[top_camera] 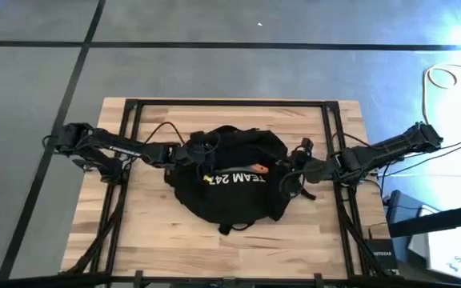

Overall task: Unpack backpack
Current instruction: Open the black backpack

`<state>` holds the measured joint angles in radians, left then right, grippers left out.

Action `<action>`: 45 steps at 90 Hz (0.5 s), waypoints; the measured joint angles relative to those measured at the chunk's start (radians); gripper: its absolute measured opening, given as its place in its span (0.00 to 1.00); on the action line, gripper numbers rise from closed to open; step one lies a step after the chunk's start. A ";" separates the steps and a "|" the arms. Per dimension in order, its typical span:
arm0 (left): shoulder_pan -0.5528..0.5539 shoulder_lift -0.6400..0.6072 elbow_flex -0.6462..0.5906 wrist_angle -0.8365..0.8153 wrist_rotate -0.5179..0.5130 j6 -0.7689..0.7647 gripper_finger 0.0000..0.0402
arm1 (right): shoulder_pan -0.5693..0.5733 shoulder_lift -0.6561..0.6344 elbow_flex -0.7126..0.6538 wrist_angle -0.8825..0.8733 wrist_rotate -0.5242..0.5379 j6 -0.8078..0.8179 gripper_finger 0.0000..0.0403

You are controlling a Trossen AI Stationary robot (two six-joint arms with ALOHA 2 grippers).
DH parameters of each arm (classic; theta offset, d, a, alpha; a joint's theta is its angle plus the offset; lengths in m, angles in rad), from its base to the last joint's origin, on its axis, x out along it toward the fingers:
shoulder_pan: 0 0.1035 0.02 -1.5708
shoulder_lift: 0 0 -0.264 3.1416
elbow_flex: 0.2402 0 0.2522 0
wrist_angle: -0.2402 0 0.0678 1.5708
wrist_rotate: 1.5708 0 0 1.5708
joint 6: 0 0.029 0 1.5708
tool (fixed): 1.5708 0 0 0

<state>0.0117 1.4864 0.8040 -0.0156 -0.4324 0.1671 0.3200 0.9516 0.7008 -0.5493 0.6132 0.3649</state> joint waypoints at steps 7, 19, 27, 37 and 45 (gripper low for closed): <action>0.003 0.000 0.000 -0.006 0.000 -0.006 0.59 | 0.000 -0.005 0.028 -0.029 -0.034 -0.011 0.00; 0.003 0.000 0.000 -0.004 0.013 0.026 0.59 | 0.000 -0.009 0.091 -0.032 -0.037 -0.117 0.00; 0.002 0.000 0.000 -0.003 0.055 0.031 0.59 | 0.000 -0.007 0.120 -0.042 -0.011 -0.167 0.00; 0.001 0.000 0.000 -0.003 0.067 0.016 0.59 | 0.000 -0.007 0.127 -0.053 0.033 -0.210 0.05; 0.003 0.000 0.000 -0.002 0.066 0.019 0.59 | 0.000 0.010 0.126 -0.057 0.023 -0.254 0.13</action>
<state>0.0143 1.4864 0.8040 -0.0177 -0.3668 0.1864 0.3202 0.9615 0.8268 -0.6064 0.6359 0.1112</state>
